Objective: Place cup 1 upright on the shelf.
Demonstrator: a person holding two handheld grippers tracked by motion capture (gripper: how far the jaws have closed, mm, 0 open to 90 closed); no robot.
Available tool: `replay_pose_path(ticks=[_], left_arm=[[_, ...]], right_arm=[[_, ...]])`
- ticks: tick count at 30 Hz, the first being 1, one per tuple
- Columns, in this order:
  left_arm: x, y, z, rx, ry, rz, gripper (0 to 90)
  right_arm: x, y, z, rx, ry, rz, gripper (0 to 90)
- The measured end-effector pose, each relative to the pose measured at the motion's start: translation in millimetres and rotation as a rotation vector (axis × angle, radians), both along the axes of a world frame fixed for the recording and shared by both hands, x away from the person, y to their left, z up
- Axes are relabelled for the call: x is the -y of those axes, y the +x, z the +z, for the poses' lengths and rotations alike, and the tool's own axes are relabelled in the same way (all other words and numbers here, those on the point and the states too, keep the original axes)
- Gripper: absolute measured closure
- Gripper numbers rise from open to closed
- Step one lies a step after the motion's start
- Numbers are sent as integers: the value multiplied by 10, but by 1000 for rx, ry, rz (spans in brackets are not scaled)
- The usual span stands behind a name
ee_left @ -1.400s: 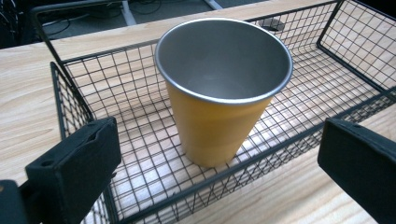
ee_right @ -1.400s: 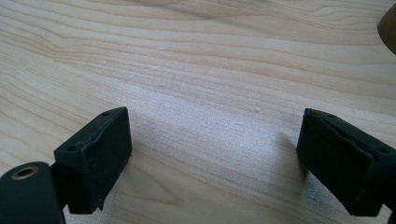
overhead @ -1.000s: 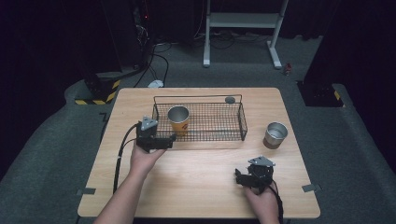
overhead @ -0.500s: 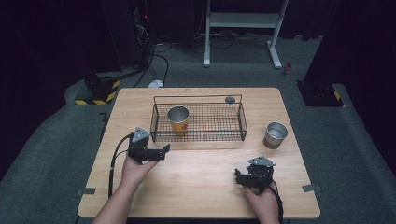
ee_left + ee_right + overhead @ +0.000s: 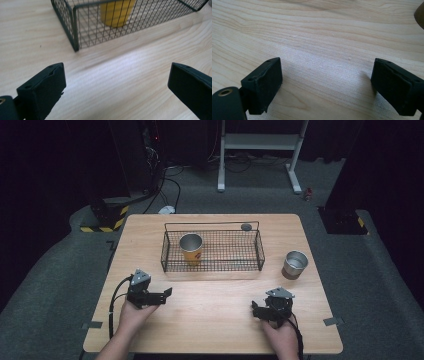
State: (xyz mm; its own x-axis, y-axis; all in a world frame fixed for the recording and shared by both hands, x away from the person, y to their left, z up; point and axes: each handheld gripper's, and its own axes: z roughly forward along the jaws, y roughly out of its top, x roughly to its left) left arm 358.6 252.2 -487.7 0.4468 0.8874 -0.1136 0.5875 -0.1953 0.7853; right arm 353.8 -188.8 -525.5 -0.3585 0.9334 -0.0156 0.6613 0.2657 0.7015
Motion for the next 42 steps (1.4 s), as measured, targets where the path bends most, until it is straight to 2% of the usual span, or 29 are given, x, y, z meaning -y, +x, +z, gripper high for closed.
replay_pose_path(ticks=[8,11,14,16,19,22,25,35,37,42], left_arm=[[-99,-98,-151,-40,34,1,23],[-135,-145,-234,-57,67,0,22],[-157,-182,-292,-73,81,0,22],[-158,-204,-332,-68,107,1,22],[-148,-227,-388,-91,120,-15,20],[-129,-252,-394,-80,129,-19,17],[-86,-273,-413,-66,169,-17,20],[-71,-315,-431,-55,159,16,8],[-74,-298,-428,-53,165,8,3],[-85,-269,-431,-59,157,31,2]], right_arm=[[0,0,0,0,0,0,99],[0,0,0,0,0,0,99],[0,0,0,0,0,0,99],[0,0,0,0,0,0,99],[0,0,0,0,0,0,99],[0,0,0,0,0,0,99],[0,0,0,-1,1,0,99],[-1,0,1,-3,2,4,98],[4,2,3,-5,1,12,95],[-7,1,3,0,-6,8,97]])
